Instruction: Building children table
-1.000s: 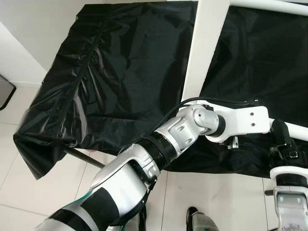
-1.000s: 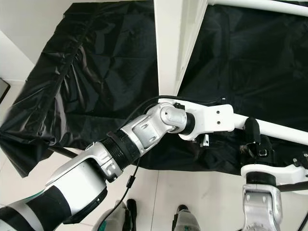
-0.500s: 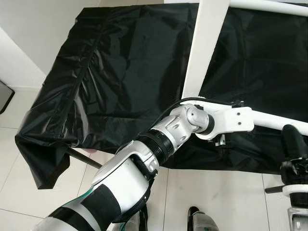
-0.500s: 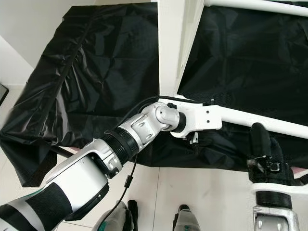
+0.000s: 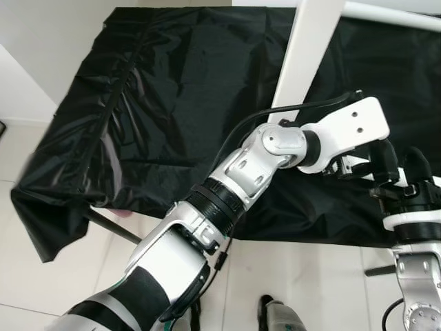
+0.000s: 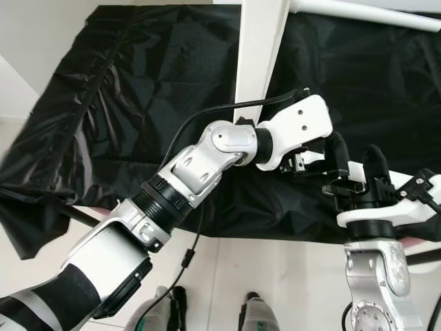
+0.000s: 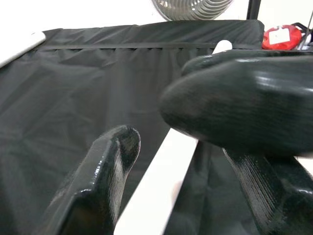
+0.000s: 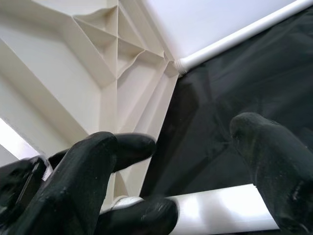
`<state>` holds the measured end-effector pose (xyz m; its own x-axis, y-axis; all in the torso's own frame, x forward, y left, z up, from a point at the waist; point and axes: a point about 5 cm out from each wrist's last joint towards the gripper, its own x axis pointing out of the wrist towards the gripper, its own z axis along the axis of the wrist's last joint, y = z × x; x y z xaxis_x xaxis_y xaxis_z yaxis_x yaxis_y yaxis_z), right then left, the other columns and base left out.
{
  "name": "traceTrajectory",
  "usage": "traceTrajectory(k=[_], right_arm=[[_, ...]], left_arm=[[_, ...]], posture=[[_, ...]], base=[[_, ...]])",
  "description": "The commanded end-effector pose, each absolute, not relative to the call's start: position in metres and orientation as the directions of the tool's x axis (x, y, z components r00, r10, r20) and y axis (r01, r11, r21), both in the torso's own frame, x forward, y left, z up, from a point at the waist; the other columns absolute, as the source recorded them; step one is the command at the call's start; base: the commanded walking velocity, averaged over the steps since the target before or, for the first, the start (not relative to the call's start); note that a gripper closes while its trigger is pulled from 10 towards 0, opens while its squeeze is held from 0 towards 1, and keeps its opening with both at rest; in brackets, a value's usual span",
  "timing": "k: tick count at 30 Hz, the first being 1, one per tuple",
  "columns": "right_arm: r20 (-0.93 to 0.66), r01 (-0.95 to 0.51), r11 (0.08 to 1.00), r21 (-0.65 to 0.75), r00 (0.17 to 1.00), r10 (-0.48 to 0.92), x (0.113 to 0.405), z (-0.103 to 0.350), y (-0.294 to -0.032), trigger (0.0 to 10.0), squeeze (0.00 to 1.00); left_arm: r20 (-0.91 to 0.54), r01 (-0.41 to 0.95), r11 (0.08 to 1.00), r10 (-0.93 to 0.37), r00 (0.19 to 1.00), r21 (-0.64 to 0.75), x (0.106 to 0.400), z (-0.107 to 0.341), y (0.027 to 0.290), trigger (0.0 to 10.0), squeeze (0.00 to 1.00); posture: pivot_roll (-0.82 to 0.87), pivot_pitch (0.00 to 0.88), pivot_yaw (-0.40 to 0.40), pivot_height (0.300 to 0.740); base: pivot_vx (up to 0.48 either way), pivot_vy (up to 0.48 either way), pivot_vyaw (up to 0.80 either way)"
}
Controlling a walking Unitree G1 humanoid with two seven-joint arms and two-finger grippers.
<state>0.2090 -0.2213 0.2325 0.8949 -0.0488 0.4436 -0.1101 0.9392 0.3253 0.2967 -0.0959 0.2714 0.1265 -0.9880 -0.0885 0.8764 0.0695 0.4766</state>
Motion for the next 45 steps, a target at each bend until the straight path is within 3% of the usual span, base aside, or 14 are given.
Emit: traceTrajectory(k=[1,13,16,29,32,36,42,44,45], right_arm=[[0.421,-0.110,0.944,0.311,0.906,-0.034,0.215,0.227,-0.221,10.0,0.00],[0.434,-0.135,0.964,0.231,0.900,0.022,0.250,0.229,-0.225,10.0,0.00],[0.405,-0.140,0.967,0.213,0.913,0.043,0.262,0.221,-0.229,10.0,0.00],[0.399,-0.166,0.973,0.159,0.913,0.090,0.281,0.218,-0.227,10.0,0.00],[0.385,-0.142,0.983,0.113,0.919,0.088,0.281,0.215,-0.228,10.0,0.00],[0.384,-0.124,0.988,0.095,0.920,0.079,0.280,0.212,-0.227,10.0,0.00],[0.391,-0.045,0.989,0.138,0.921,-0.012,0.280,0.207,-0.234,10.0,0.00],[0.392,-0.013,0.989,0.149,0.919,-0.047,0.282,0.203,-0.239,10.0,1.00],[0.392,-0.013,0.989,0.149,0.919,-0.047,0.282,0.203,-0.239,10.0,1.00]], left_arm=[[-0.017,0.870,0.155,-0.983,0.185,0.468,0.292,0.270,-0.100,10.0,0.00],[0.013,0.872,0.214,-0.973,0.232,0.440,0.294,0.261,-0.065,10.0,0.00],[0.049,0.833,0.359,-0.926,0.374,0.421,0.308,0.259,-0.027,10.0,0.00],[0.055,0.739,0.515,-0.834,0.549,0.434,0.327,0.252,0.029,10.0,0.00],[0.074,0.681,0.597,-0.772,0.631,0.424,0.336,0.247,0.055,10.0,0.00],[0.114,0.638,0.654,-0.729,0.675,0.408,0.340,0.247,0.072,10.0,0.00],[0.168,0.581,0.768,-0.632,0.757,0.271,0.345,0.237,0.102,10.0,0.00],[0.175,0.525,0.827,-0.558,0.811,0.203,0.349,0.229,0.114,10.0,0.00],[0.175,0.525,0.827,-0.558,0.811,0.203,0.349,0.229,0.114,10.0,0.00]], posture=[[0.03,0.163,0.028,0.740],[0.07,0.178,0.004,0.740],[0.12,0.179,-0.038,0.740],[0.13,0.167,-0.038,0.740],[0.11,0.169,-0.023,0.740],[0.10,0.170,-0.017,0.740],[0.07,0.166,0.001,0.740],[0.06,0.158,-0.001,0.740],[0.06,0.158,-0.001,0.740]], base=[[0.000,0.000,0.00],[0.000,0.000,0.00],[0.000,0.000,0.00],[0.000,0.000,0.00],[0.000,0.000,0.00],[0.000,0.000,0.00],[0.000,0.000,0.00],[0.000,0.000,0.00],[0.000,0.000,0.00]])
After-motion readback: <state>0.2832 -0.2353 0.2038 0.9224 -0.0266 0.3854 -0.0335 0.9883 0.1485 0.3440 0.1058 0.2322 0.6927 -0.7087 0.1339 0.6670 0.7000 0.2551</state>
